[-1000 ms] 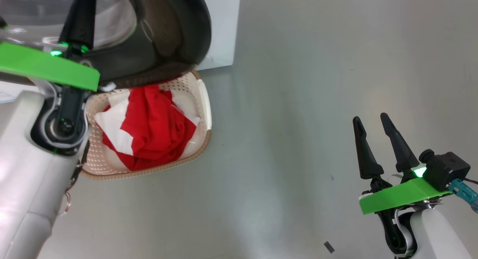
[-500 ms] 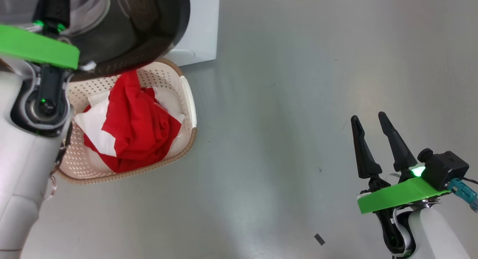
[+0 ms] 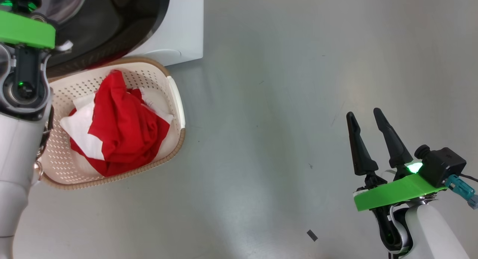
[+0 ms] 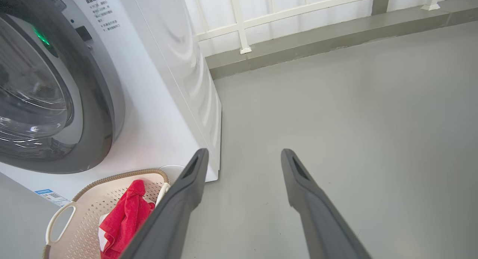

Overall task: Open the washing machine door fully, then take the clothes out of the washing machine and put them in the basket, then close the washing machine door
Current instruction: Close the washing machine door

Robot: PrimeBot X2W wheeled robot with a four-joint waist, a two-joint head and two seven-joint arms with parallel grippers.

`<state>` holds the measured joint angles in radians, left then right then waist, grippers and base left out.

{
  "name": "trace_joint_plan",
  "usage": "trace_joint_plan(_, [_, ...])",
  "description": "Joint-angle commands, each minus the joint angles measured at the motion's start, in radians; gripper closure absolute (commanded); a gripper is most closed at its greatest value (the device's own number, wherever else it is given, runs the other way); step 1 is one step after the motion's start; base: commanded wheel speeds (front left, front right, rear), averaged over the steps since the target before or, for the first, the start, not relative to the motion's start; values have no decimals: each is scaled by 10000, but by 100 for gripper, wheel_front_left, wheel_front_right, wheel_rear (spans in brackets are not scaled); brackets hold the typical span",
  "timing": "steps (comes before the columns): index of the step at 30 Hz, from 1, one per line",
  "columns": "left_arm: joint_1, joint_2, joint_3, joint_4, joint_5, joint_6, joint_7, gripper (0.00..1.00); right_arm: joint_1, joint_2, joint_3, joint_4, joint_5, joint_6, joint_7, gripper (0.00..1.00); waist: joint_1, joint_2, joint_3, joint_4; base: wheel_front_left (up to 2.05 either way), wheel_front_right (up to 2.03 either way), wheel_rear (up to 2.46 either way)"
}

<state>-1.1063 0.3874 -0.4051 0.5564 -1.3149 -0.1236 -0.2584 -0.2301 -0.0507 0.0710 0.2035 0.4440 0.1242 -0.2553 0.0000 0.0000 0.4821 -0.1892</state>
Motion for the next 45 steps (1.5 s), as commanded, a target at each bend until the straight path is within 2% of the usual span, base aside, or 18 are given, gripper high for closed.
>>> trace_joint_plan(1, [-410, 267, 338, -229, 128, -71, -33, 100, -28, 4, 198, -259, 106, 65, -65, 0, 0, 0, 17, -17, 0, 0, 0])
trace_joint_plan(10, [-90, 150, 232, -330, 89, -71, -33, 100, -32, 4, 105, -185, 109, 65, -65, 0, 0, 0, -157, 69, 0, 0, 0])
trace_joint_plan(18, [1407, 3, 404, -884, 215, -71, -33, 100, 200, 4, -58, -78, -203, 65, -65, 0, 0, 0, -842, 422, 0, 0, 0])
trace_joint_plan(20, [1945, -83, 524, -1053, 360, -71, -33, 93, 313, 4, -110, -77, -302, 65, -65, 0, 0, 0, -1047, 542, 0, 0, 0])
trace_joint_plan(25, [3291, -376, 788, -1386, 793, -71, -34, 68, 650, -141, -181, -70, -429, 65, -65, 0, 0, 0, -1546, 870, 0, 0, 0])
trace_joint_plan(30, [4503, -630, 1090, -1669, 1417, -71, -34, 50, 1007, -372, -254, -39, -437, 65, -65, 0, 0, 0, -2011, 1178, 0, 0, 0])
trace_joint_plan(32, [4979, -745, 1250, -1781, 1584, -71, -34, 30, 1149, -443, -276, -32, -439, 65, -65, 0, 0, 0, -2195, 1271, 0, 0, 0])
trace_joint_plan(33, [5217, -771, 1331, -1820, 1712, -71, -34, 25, 1221, -473, -289, -20, -437, 65, -65, 0, 0, 0, -2290, 1313, 0, 0, 0])
trace_joint_plan(36, [5911, -886, 1587, -1956, 1966, -71, -34, 0, 1424, -558, -324, 14, -432, 65, -65, 0, 0, 0, -2548, 1439, 0, 0, 0])
trace_joint_plan(45, [7721, -987, 2252, -2304, 2767, -71, -34, 0, 1959, -721, -414, 84, -426, 65, -65, 0, 0, 0, -3206, 1743, 0, 0, 0])
